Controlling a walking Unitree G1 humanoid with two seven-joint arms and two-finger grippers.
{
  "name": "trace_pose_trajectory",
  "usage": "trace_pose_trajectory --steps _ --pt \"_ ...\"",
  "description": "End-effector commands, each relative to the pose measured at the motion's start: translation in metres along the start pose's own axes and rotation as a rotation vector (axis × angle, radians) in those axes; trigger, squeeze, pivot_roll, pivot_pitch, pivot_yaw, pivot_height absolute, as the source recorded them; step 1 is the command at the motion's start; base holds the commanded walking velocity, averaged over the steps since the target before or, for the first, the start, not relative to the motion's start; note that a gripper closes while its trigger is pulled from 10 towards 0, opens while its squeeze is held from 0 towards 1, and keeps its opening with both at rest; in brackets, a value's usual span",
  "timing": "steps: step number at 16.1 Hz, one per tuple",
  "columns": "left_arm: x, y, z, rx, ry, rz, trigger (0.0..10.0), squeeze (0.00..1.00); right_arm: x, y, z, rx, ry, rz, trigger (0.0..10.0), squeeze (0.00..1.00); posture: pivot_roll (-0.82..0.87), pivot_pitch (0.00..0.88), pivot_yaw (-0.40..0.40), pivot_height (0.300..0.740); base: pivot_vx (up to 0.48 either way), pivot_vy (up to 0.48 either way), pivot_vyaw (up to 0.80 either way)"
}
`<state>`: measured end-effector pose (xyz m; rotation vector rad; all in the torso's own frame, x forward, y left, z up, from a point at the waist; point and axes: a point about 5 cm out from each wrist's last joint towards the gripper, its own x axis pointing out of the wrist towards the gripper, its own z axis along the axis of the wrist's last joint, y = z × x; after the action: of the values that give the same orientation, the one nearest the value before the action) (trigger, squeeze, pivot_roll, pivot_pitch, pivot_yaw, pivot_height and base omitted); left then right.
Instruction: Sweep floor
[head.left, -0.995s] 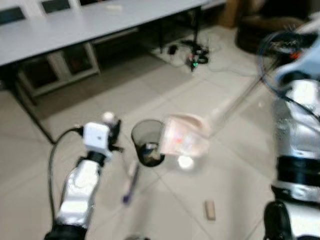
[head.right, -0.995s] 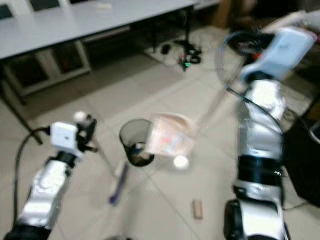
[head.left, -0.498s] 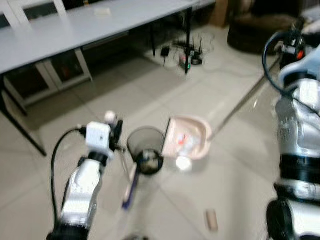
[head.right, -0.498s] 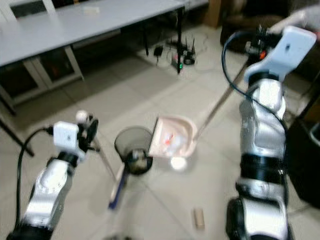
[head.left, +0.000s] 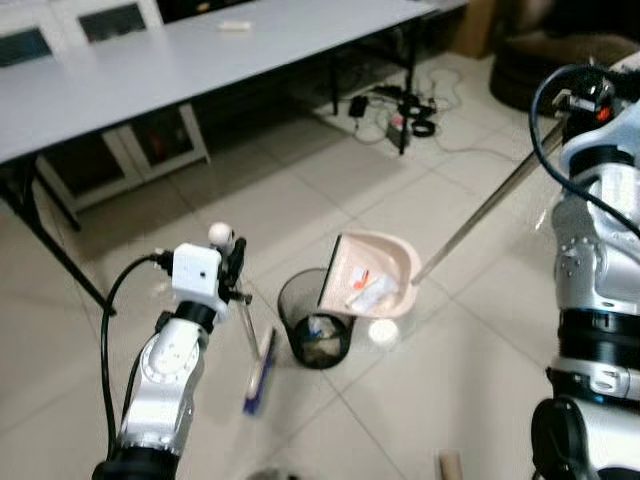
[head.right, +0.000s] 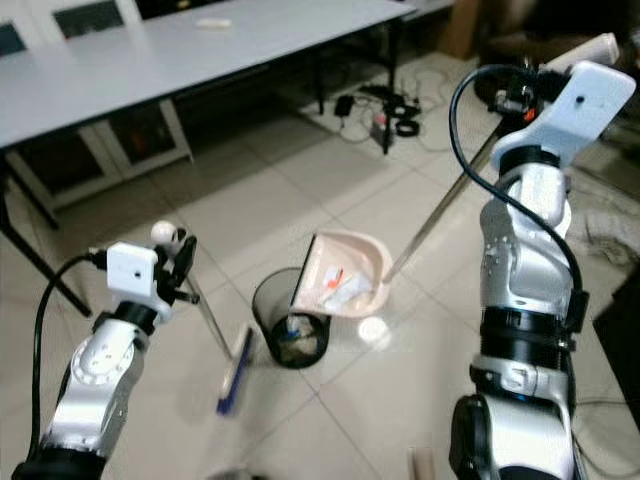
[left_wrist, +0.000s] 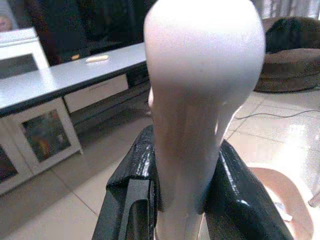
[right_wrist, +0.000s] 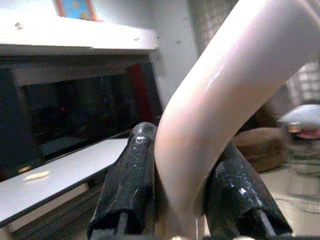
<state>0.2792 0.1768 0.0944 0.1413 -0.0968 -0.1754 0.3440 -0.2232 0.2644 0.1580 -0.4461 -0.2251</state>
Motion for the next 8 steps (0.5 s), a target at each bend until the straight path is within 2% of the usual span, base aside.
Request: trace_pose_trajectory --steps 1,4,8 --pt "0.0041 0.0049 0.0092 0.033 -0.036 0.012 10.0 0.0 0.0036 0.0089 0.0147 0.03 -0.07 0.023 10.0 0.0 -0.02 0.013 0.071 0.74 0.371 0.0 0.0" --pt "0.0037 0.0031 0.0033 0.034 0.006 0.006 10.0 0.0 0.0041 0.0045 0.0143 0.017 -0.078 0.0 10.0 0.0 -0.02 0.013 0.073 0.74 0.0 0.0 0.0" --pt "0.004 0.0043 0.002 0.041 0.018 0.009 10.0 0.0 0.0027 0.0065 0.0114 0.012 -0.088 0.018 10.0 0.0 -0.02 0.014 0.077 0.74 0.0 0.0 0.0"
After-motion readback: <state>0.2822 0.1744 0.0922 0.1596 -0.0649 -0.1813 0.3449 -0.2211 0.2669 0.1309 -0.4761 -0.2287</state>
